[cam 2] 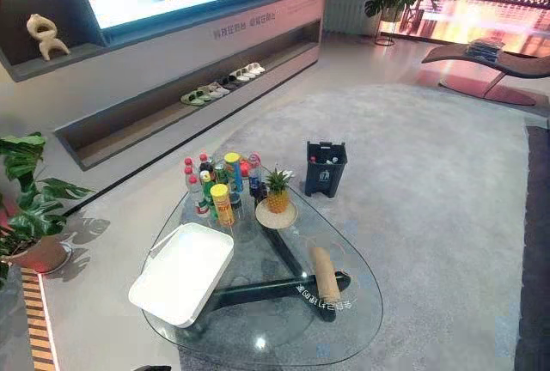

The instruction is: Wipe the table with a cloth and put it in the basket.

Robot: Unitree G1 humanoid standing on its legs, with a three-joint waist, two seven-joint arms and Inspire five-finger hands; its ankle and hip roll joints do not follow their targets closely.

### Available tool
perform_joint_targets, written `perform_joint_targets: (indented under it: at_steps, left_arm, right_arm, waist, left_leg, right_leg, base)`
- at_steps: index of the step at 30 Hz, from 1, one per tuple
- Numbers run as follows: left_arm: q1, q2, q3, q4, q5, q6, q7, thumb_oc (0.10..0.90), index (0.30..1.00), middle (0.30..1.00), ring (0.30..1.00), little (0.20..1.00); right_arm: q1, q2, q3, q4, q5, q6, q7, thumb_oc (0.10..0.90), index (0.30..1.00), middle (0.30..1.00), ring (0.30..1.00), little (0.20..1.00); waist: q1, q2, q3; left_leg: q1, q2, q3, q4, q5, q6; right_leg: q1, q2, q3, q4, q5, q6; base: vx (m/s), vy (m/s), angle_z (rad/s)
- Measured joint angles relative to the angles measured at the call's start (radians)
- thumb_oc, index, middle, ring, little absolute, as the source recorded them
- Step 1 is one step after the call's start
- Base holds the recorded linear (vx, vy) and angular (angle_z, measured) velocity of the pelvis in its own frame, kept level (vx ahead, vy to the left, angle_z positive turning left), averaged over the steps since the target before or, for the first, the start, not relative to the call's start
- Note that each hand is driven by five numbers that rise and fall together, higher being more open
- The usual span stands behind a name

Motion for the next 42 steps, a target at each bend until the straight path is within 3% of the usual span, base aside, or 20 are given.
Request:
perform_joint_targets:
  at_steps: [42]
  left_arm:
    - [0.003, -0.003, 0.004, 0.0, -0.007, 0.016, 0.019, 0.8, 0.9, 0.9, 0.9, 0.9]
  right_arm:
    - [0.008, 0.0, 0.001, 0.0, 0.008, 0.009, 0.0, 0.8, 0.9, 0.9, 0.9, 0.9]
  waist:
    - [-0.001, 0.002, 0.003]
  left_leg:
    - [-0.004, -0.001, 0.0, -0.005, -0.001, -0.001]
  right_leg:
    - [-0.004, 0.0, 0.001, 0.0, -0.004, 0.006]
  base:
    - [0.01, 0.002, 0.0]
